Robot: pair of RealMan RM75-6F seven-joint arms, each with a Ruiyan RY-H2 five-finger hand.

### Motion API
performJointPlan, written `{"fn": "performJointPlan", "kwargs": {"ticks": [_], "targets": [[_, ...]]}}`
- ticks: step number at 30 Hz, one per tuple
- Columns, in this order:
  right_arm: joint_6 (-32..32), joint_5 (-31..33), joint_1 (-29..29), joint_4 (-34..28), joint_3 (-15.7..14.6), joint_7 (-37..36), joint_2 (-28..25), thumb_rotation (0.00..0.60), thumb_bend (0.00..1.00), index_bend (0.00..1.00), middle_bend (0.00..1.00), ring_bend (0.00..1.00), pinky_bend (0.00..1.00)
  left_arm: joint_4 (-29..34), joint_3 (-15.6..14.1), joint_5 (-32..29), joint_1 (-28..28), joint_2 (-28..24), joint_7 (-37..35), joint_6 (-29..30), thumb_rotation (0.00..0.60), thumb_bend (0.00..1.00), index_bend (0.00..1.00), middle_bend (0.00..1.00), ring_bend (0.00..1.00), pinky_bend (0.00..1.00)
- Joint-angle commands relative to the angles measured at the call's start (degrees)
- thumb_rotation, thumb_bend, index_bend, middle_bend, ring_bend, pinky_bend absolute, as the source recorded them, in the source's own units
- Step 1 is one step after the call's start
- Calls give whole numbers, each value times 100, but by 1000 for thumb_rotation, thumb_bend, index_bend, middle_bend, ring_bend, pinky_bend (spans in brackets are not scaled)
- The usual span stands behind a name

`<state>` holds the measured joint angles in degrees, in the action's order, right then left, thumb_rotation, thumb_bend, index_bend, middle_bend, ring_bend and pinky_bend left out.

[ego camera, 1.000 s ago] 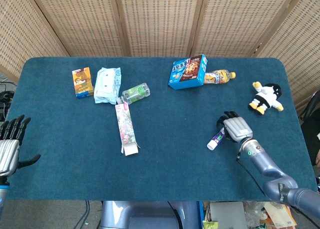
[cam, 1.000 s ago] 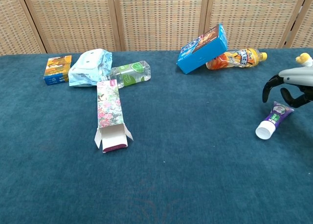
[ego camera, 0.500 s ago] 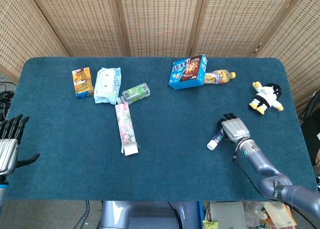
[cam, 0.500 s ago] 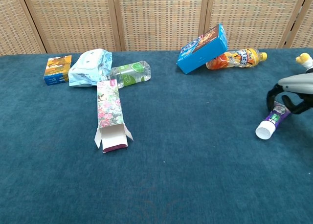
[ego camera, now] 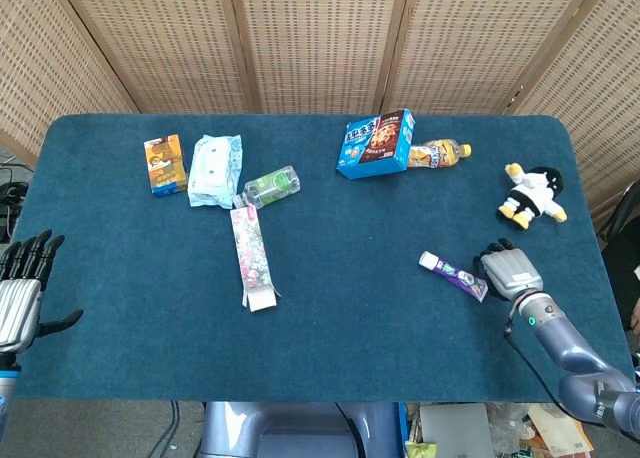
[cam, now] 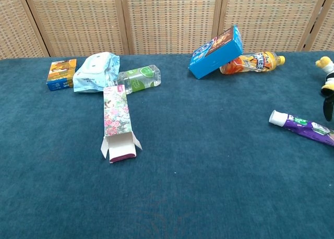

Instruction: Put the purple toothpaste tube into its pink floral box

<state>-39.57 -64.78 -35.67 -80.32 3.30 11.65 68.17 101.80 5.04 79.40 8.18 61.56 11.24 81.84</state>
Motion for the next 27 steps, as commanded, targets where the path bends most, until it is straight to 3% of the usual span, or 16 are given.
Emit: {"fn": "performJointPlan", "kwargs": {"ticks": [1,2,3,11,18,23,27], "targets": [[-1046,-522,388,-114,164,-543,-35,600,130,77,5,0,0,5,0,5,-5,-2,-7,19,600,164,0,0,0,0],[-1279,-540,491,-153,240,-750,-16,600,29,50,0,0,0,8,-4,7,-1,0,-1,12,600,164,0,0,0,0],[-1393,-548,565,-186,275,-932,-7,600,4,47,0,0,0,8,-12,11,6,3,10,-2,600,164,0,0,0,0],[-839,236,664,-490,375,-1588,60,600,0,86,140,91,115,20,-34,27,17,5,30,-12,600,165,0,0,0,0],[-942,620,671,-427,432,-1417,516,600,0,187,228,157,165,8,-23,-33,48,11,61,-65,600,164,0,0,0,0],[-1036,904,600,-202,511,-1159,862,600,106,221,262,186,183,6,-16,-59,58,21,72,-75,600,164,0,0,0,0],[-1108,1212,552,72,568,-916,1192,600,133,249,284,207,184,2,10,-116,61,10,55,-72,600,164,0,0,0,0]]}}
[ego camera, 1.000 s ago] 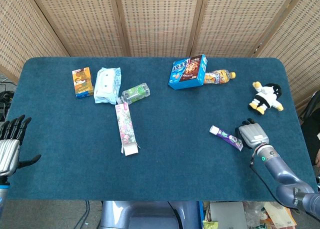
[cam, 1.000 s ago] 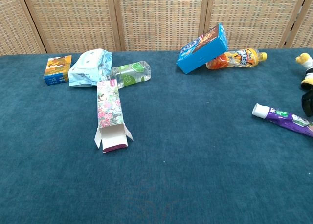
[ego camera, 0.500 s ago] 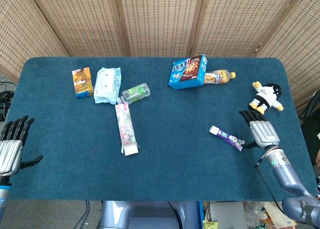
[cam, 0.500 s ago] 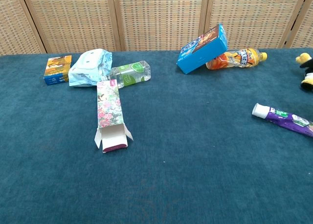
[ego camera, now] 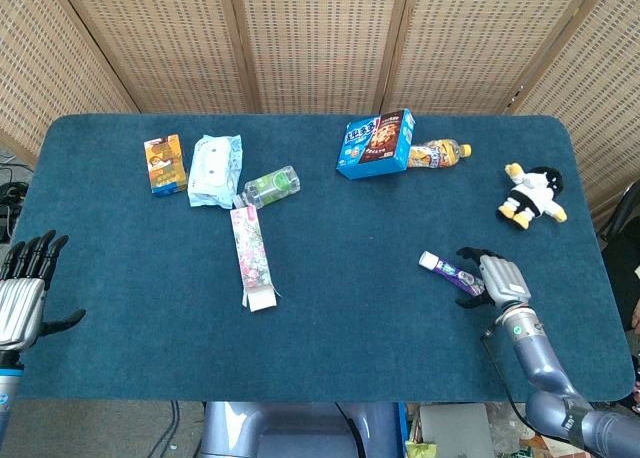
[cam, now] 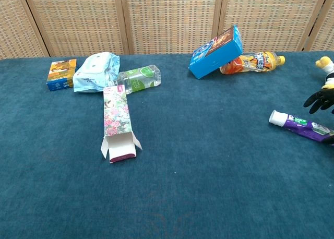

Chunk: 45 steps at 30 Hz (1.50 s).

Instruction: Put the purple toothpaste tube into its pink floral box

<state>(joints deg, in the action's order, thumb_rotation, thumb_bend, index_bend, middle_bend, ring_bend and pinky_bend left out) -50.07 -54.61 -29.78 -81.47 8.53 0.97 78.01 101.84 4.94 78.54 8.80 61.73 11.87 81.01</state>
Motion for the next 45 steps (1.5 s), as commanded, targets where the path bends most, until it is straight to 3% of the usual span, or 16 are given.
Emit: {"fn": "performJointPlan", "kwargs": {"ticks": [1,14,25,28,31,38,45], "targets": [[-102,252,-37,289,59,192,310,600,135,264,295,216,184,-4,24,-39,-1,-10,-12,11,600,164,0,0,0,0],[-108,184,9,998,115,173,696,600,250,340,354,268,184,-25,27,-121,47,6,33,-68,600,164,0,0,0,0],[114,174,-1,1210,136,203,790,600,276,346,359,273,187,-17,11,-107,48,15,51,-48,600,163,0,0,0,0],[129,185,-16,1316,155,251,856,600,291,392,401,300,190,-18,11,-113,50,16,50,-46,600,164,0,0,0,0],[167,174,-22,1405,151,285,891,600,323,443,456,351,242,-25,11,-123,53,16,45,-54,600,165,0,0,0,0],[165,-82,33,1480,91,197,873,600,606,616,612,482,476,-31,6,-146,76,33,82,-90,600,164,0,0,0,0],[17,-643,185,1268,75,-394,644,600,671,669,661,526,511,-28,-6,-159,109,51,126,-146,600,164,0,0,0,0]]}}
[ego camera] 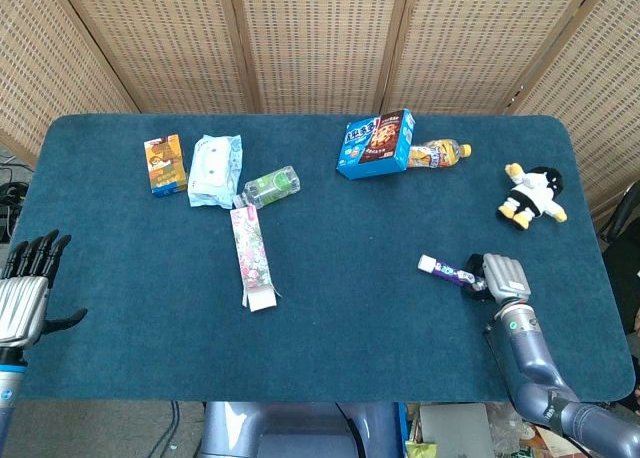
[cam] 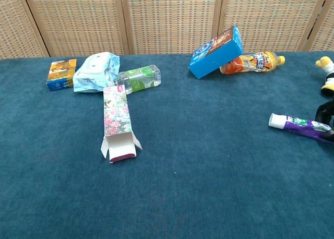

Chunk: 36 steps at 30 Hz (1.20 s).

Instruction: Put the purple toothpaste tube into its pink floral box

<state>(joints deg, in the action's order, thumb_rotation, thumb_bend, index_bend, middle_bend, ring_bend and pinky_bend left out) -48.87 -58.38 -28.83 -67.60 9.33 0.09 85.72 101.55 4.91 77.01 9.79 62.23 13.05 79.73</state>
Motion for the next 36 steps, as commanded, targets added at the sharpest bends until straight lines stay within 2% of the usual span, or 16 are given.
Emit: {"fn": "performJointPlan", "kwargs": {"ticks": [1,9,13,17,20,23,28,33,36], "targets": [[-181,-401,140,-205,4,-493,-195,600,671,669,661,526,511,1,-1,-8,25,-1,10,-41,600,164,0,0,0,0],[-679,-1224,481,-689,-15,-1747,-657,600,680,669,661,526,511,-77,99,-5,192,-90,-78,-209,600,163,0,0,0,0],[-955,-1420,636,-894,-22,-2055,-818,600,681,671,664,530,511,-204,156,80,335,-157,-169,-348,600,164,0,0,0,0],[-1265,-1591,817,-1169,-43,-2264,-1032,600,680,672,665,534,511,-613,240,422,672,-196,-391,-626,600,164,0,0,0,0],[-1388,-1693,907,-1361,-102,-2190,-1236,600,680,672,665,534,511,-1174,107,1274,1133,-255,-1053,-1014,600,164,0,0,0,0],[-1469,-1730,955,-1500,-143,-1960,-1387,600,680,672,665,534,511,-1883,-23,2136,1535,-137,-1572,-1016,600,164,0,0,0,0],[-1597,-1639,1023,-1724,-115,-1644,-1540,600,680,672,665,534,511,-3587,-165,3355,2426,540,-2199,-815,600,164,0,0,0,34],[-1687,-1528,1074,-1877,-39,-1553,-1659,600,679,672,665,534,511,-5334,-459,4173,3242,1339,-2718,-604,600,164,0,0,0,63],[-1719,-1458,1093,-1954,0,-1462,-1730,600,680,672,665,534,511,-6278,-678,4397,3610,1870,-3076,-591,600,164,0,0,0,64]]}}
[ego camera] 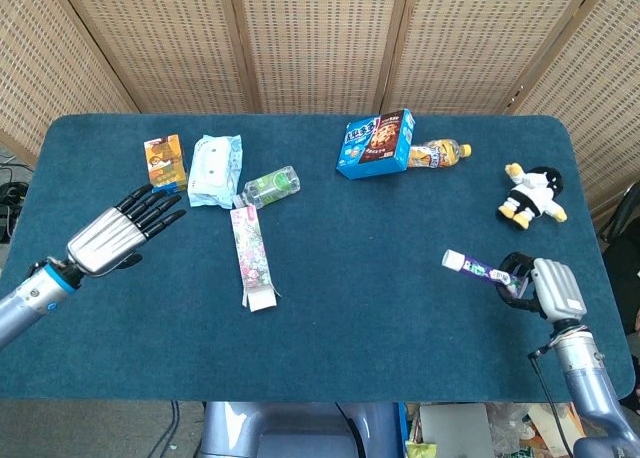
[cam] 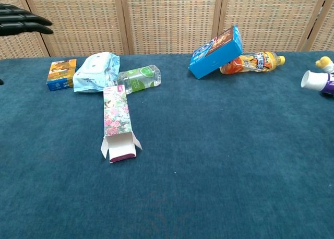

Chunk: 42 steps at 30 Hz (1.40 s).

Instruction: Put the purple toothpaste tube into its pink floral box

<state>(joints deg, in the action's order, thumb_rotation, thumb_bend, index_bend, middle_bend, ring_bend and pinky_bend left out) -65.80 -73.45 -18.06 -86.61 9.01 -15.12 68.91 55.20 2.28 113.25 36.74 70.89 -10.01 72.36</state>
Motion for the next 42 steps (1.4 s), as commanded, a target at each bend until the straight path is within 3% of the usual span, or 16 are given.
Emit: {"fn": "performJointPlan", "kwargs": {"ticks": [1,6,12,25,33,36,42], "targets": [[-53,84,19,-79,67,102,-87,600,680,672,665,534,511,-1956,-534,875,1108,1266,-870,-37,600,164,0,0,0,65],[9,297,-14,-300,189,270,-280,600,680,672,666,535,511,-3226,-854,911,1568,2196,-1541,-143,600,165,0,0,0,68],[21,449,-55,-404,280,456,-355,600,680,673,666,536,511,-3919,-1160,867,1918,2771,-1859,-328,600,164,0,0,0,88],[5,626,-66,-441,395,537,-421,600,680,673,666,536,511,-4421,-1704,697,2310,3286,-2166,-924,600,164,0,0,2,165],[-1,634,-36,-397,423,422,-459,600,679,673,666,537,511,-4501,-1941,579,2424,3489,-2206,-1223,600,164,46,5,84,295],[3,607,-18,-384,414,374,-489,600,680,673,666,537,511,-4510,-2006,524,2424,3566,-2172,-1203,600,164,116,58,132,325],[-46,538,27,-401,401,317,-542,600,680,673,667,537,511,-4514,-1980,323,2382,3675,-2125,-1048,600,203,423,325,360,462]]}}
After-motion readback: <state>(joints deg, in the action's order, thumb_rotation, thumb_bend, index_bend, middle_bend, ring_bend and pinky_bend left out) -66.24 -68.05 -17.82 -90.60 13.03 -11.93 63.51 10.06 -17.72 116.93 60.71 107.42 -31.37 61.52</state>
